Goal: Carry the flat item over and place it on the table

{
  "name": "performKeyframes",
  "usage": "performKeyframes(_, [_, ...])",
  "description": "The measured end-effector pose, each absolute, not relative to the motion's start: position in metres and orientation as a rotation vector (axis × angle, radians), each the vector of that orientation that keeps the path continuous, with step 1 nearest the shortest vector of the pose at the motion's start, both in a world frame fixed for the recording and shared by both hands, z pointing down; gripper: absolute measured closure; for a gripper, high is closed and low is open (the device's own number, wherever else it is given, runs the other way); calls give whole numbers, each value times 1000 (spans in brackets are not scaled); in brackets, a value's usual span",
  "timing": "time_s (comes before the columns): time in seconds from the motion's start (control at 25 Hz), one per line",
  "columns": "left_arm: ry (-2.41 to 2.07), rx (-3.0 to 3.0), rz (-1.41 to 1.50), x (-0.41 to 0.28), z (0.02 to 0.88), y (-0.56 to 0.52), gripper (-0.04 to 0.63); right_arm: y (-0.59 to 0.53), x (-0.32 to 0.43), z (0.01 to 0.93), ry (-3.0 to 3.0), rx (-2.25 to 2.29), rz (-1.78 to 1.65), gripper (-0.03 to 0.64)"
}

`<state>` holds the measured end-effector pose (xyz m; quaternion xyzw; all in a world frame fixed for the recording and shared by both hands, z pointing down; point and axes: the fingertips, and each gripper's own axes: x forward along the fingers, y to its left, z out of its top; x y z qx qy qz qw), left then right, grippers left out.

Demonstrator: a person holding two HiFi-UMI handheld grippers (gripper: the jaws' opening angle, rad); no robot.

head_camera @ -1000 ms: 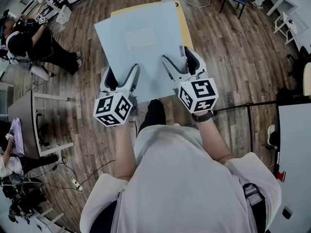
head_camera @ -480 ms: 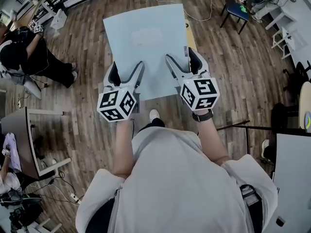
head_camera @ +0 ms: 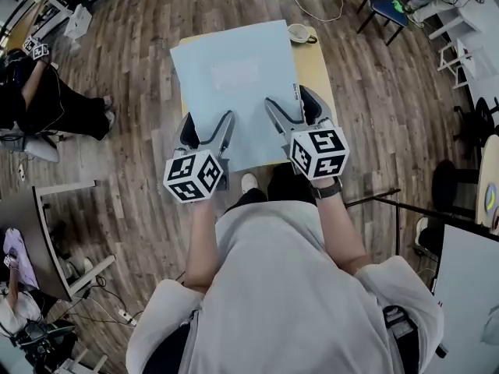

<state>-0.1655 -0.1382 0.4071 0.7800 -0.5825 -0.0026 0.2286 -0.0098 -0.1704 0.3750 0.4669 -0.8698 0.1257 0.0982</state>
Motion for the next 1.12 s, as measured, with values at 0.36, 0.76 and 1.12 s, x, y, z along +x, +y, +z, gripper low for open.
performKeyframes(0.36, [-1565,2033,106,-161,474,-200,181,-237,-8,446,-2492,1295,507,302])
performKeyframes(0.76, [-1520,1913,210,-169,531,-253,181,-294,-17,509,-2421,1206,654,302])
performKeyframes(1.12, [-1493,1792,291,-168,590,-277,181,-326,-17,572,-2342,1141,759,302])
